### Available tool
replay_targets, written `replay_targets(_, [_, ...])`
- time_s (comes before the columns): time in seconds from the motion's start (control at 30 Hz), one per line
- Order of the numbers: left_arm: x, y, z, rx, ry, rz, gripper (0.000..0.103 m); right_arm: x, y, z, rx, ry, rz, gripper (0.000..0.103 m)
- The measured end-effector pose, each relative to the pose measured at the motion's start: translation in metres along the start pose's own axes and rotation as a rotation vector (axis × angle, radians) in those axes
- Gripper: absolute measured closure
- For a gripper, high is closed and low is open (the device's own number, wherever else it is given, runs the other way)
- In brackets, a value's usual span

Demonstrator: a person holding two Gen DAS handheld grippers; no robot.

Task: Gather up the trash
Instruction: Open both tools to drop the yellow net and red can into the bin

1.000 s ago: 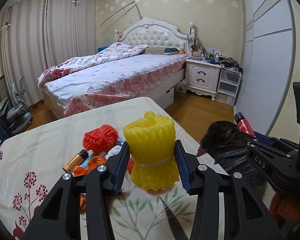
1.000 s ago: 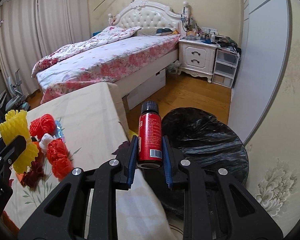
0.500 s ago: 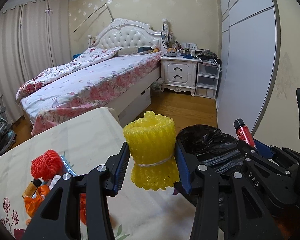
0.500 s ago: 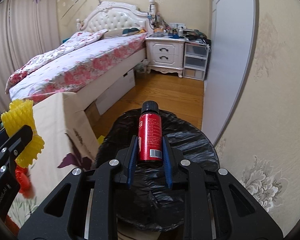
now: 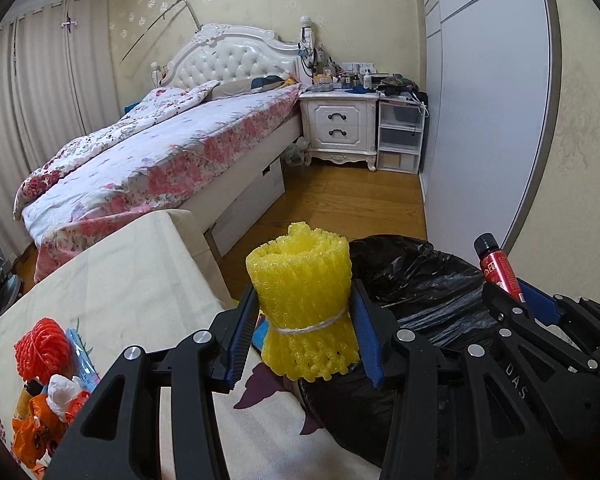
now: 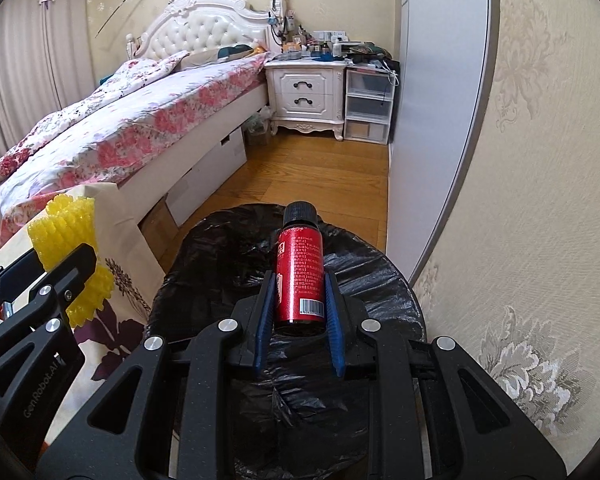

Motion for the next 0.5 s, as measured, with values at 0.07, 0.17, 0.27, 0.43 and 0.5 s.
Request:
replay_targets(0.07, [0.0, 0.005, 0.001, 0.002, -0.001, 0.007, 0.057, 0.0, 0.002, 0.0, -0.005, 0.005, 0.004, 0.08])
replay_targets(0.17, [0.0, 0.01, 0.001, 0.007, -0.007, 0.021, 0.05, -0.002, 0.006, -0.002, -0.008, 0.008, 0.016, 0.08])
replay_targets(0.27, [-0.002, 0.012, 0.002, 0.005, -0.014, 0.029, 0.037, -0.002, 0.007, -0.004, -0.013, 0.015, 0.014, 0.078])
replay_targets(0.43, [-0.005, 0.01, 0.006, 0.028, -0.019, 0.031, 0.027, 0.0, 0.005, -0.007, -0.031, 0.016, 0.005, 0.067])
replay_targets(0.5, [-0.006, 0.008, 0.011, 0.037, -0.031, 0.031, 0.025, 0.0, 0.003, -0.006, -0.034, 0.013, 0.002, 0.065])
Point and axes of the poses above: each gripper's, at about its wrist camera, not at the fingertips, and y roughly the way its jaws point, z to its left, x to its top, the point moved 7 cm from there along y, roughly the way its jaws point, and after that the axes turned 3 degrees about -z, right-handed, at the moved point
